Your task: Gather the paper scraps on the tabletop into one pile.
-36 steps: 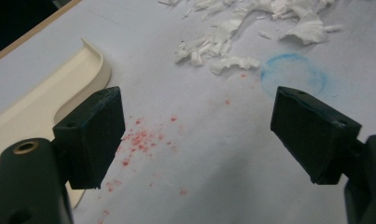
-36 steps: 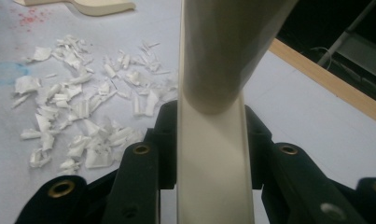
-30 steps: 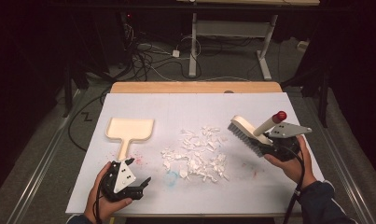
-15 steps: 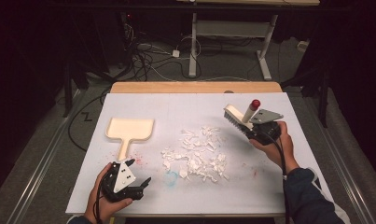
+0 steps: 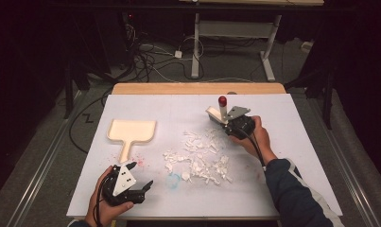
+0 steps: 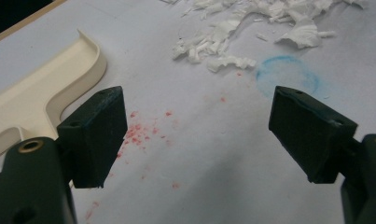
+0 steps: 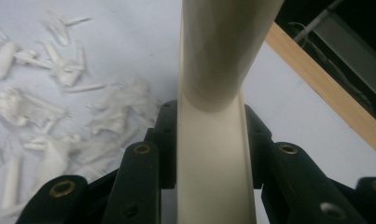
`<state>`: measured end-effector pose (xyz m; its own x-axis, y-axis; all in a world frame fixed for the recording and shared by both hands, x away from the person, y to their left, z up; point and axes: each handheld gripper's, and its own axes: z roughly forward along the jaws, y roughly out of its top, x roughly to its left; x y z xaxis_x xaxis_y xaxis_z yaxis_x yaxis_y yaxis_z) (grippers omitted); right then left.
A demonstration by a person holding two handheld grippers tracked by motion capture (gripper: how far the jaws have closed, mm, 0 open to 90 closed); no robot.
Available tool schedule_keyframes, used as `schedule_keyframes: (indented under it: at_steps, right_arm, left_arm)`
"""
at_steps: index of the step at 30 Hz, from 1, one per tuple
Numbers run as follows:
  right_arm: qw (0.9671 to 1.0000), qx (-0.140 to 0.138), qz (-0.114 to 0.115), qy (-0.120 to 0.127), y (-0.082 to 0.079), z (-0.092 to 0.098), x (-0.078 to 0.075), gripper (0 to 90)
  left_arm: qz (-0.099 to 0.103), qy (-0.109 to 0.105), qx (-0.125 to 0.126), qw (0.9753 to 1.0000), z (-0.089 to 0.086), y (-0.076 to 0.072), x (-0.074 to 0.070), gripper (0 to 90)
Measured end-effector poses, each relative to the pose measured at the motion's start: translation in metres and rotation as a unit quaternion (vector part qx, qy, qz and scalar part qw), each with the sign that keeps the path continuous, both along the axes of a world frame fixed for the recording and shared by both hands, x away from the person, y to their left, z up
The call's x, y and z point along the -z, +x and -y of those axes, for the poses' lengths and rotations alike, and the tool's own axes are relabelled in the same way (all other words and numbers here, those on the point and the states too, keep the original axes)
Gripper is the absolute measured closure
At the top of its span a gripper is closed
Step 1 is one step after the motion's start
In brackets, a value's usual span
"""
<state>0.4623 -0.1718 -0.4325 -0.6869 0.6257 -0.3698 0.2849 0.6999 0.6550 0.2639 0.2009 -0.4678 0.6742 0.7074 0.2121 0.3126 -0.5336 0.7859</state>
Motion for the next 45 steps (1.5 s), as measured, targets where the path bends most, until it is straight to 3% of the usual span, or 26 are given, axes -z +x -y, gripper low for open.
schedule_keyframes:
  at_steps: [4, 7, 12, 14, 17, 19, 20, 23, 26, 29, 35, 37, 40, 45]
  right_arm:
    - [0.9999, -0.012, -0.003, -0.008, -0.003, -0.011, 0.003, 68.1]
    - [0.9997, -0.023, -0.012, -0.001, -0.006, -0.015, 0.007, 68.0]
    - [0.9979, -0.062, -0.018, 0.006, -0.021, -0.016, 0.011, 67.7]
    - [0.9959, -0.087, -0.021, 0.017, -0.031, -0.013, 0.012, 67.5]
    - [0.9900, -0.131, -0.034, 0.039, -0.057, -0.006, 0.008, 67.7]
    - [0.9883, -0.140, -0.039, 0.046, -0.065, -0.004, 0.007, 67.8]
    - [0.9847, -0.166, -0.037, 0.036, -0.078, -0.002, 0.002, 67.9]
    - [0.9821, -0.179, -0.035, 0.047, -0.091, 0.003, -0.010, 68.1]
    - [0.9830, -0.176, -0.018, 0.050, -0.093, 0.007, -0.019, 68.0]
    - [0.9852, -0.159, -0.008, 0.062, -0.087, 0.010, -0.030, 68.0]
    - [0.9908, -0.125, 0.014, 0.050, -0.058, -0.001, -0.039, 68.0]
    - [0.9927, -0.110, 0.018, 0.046, -0.043, -0.009, -0.035, 68.1]
    - [0.9959, -0.082, 0.035, 0.014, -0.014, -0.027, -0.023, 68.1]
    - [0.9964, -0.077, 0.034, -0.015, 0.002, -0.046, -0.007, 68.0]
  left_arm:
    - [-0.010, -0.005, -0.002, 0.9999, -0.001, -0.001, 0.001, 18.5]
    - [-0.004, -0.003, 0.002, 1.0000, -0.002, -0.001, 0.000, 18.5]
    - [-0.003, -0.004, 0.002, 1.0000, -0.002, -0.001, 0.000, 18.5]
    - [-0.008, -0.008, 0.000, 0.9999, -0.001, -0.002, 0.000, 18.5]
    - [-0.002, -0.003, 0.001, 1.0000, -0.002, -0.002, -0.001, 18.5]
    - [-0.001, -0.003, 0.000, 1.0000, -0.002, -0.002, -0.001, 18.5]
    - [0.001, -0.003, 0.000, 1.0000, -0.002, -0.002, -0.002, 18.5]
    - [0.004, -0.002, -0.001, 1.0000, -0.002, -0.003, -0.003, 18.5]
    - [0.007, -0.006, -0.004, 1.0000, -0.003, -0.004, -0.003, 18.5]
    - [0.009, -0.007, -0.004, 0.9999, -0.004, -0.003, -0.004, 18.5]
    - [0.003, -0.013, -0.004, 0.9999, -0.005, -0.001, -0.002, 18.5]
    - [0.000, -0.013, -0.004, 0.9999, -0.005, -0.001, -0.001, 18.5]
    - [-0.007, -0.026, -0.007, 0.9996, -0.004, 0.000, 0.000, 18.5]
    - [-0.006, -0.017, 0.001, 0.9998, -0.005, 0.001, 0.001, 18.5]
